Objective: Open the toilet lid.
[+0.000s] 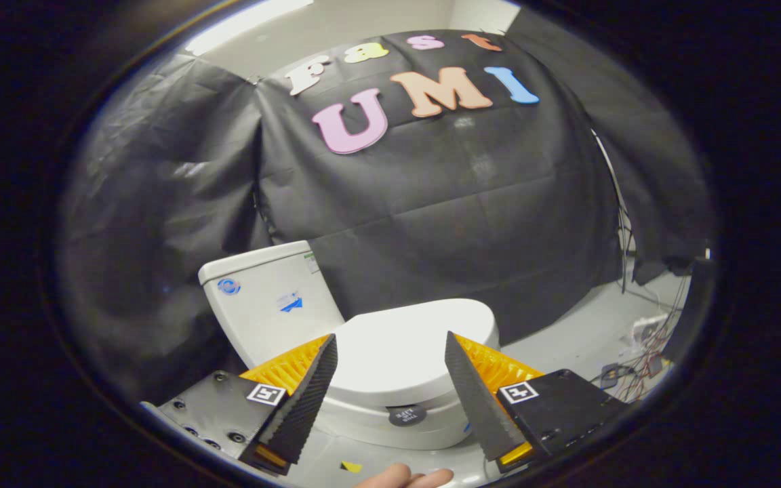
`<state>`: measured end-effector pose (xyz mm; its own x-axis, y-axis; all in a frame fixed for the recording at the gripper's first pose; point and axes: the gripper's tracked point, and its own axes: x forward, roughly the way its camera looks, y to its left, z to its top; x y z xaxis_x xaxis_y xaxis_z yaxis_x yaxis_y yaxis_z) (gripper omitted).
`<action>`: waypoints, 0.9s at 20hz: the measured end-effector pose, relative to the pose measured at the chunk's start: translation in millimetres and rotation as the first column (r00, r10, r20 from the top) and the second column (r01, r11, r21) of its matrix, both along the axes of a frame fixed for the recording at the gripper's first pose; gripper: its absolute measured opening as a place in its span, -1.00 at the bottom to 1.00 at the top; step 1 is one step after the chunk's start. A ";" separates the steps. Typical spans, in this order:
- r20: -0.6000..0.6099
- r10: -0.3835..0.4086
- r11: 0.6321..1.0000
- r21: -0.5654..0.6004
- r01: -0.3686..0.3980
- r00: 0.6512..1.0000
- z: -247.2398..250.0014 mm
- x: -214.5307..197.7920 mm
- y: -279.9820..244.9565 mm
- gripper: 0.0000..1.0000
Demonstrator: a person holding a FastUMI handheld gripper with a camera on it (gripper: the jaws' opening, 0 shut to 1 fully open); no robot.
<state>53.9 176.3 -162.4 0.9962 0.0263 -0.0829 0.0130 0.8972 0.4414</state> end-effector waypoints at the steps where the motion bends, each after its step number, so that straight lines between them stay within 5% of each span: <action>1: -0.010 -0.019 0.999 0.045 0.019 1.000 -0.3 4.7 0.0 0.97; 11: -0.078 -0.127 0.913 0.381 0.148 0.989 -33.8 29.4 5.0 0.95; 14: -0.124 -0.233 0.826 0.499 0.264 0.964 -59.9 23.4 -27.1 0.92; 18: -0.236 -0.210 0.691 0.651 0.315 0.949 -108.4 17.5 -6.6 0.92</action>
